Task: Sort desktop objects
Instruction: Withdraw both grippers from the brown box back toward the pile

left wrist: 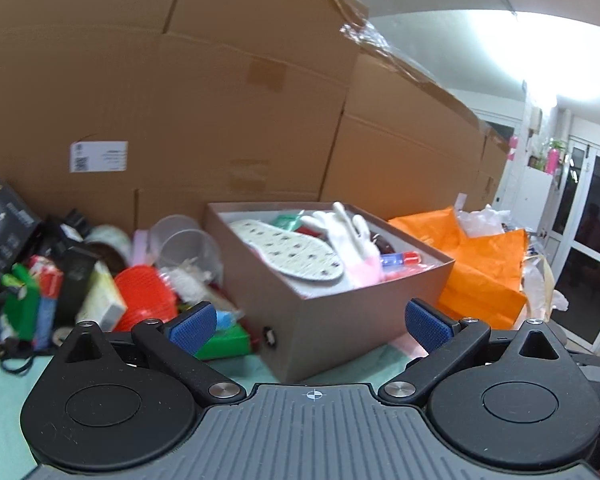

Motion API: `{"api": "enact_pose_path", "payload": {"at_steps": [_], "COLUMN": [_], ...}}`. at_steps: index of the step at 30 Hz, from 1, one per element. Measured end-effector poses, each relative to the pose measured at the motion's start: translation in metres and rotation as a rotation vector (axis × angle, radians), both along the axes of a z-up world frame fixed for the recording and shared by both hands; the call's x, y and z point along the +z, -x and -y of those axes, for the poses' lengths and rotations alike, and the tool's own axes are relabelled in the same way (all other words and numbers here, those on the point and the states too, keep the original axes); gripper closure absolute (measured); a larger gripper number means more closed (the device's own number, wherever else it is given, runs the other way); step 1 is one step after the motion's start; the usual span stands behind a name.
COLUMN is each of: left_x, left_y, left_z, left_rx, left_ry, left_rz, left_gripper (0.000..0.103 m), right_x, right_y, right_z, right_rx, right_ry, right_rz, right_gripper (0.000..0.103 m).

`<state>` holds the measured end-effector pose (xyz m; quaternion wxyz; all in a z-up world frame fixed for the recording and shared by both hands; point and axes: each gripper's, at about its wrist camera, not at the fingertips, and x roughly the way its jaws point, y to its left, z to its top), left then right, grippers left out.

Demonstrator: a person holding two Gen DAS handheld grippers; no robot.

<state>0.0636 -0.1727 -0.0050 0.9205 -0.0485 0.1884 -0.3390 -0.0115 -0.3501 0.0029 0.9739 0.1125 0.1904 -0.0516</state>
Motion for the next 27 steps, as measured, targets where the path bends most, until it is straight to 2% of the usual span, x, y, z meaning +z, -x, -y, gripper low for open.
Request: {"api": "enact_pose_path", "payload": {"at_steps": [7,10,16,23,27], "left_x": [-0.006,-0.010,-0.015,-0.016,-0.019], "left_y": [0.010,0.012,0.008,0.011,0.012], "left_z": [-0.044,-0.061,-0.090,-0.116,-0.125], "left_rx": [0.061,0.098,0.176,0.227,0.240], "left_ry": [0.014,0.035,0.032,0.020,0.006], "left_rz": [-0.019,-0.032,-0.065,-0.044,-0.049], "left_gripper": [0.000,0.000,0.000,0.000,0.000], "right_x": [0.007,0.009,0.014,0.012,0.009], "right_y": [0.002,0.004,0.004,0.001,-0.001], "right_z": [-0.037,-0.052,-0.083,-0.089,-0.098], "right_rx": [0.033,-0.018,-0.073,-0.047,-0.029], "right_ry": [0.028,0.055,0.194,0.135,0.144], "right_rz": [-0.048,-0.061,-0.050,-0.017,-0.023], "right_gripper": [0.000,0.000,0.000,0.000,0.000]}}
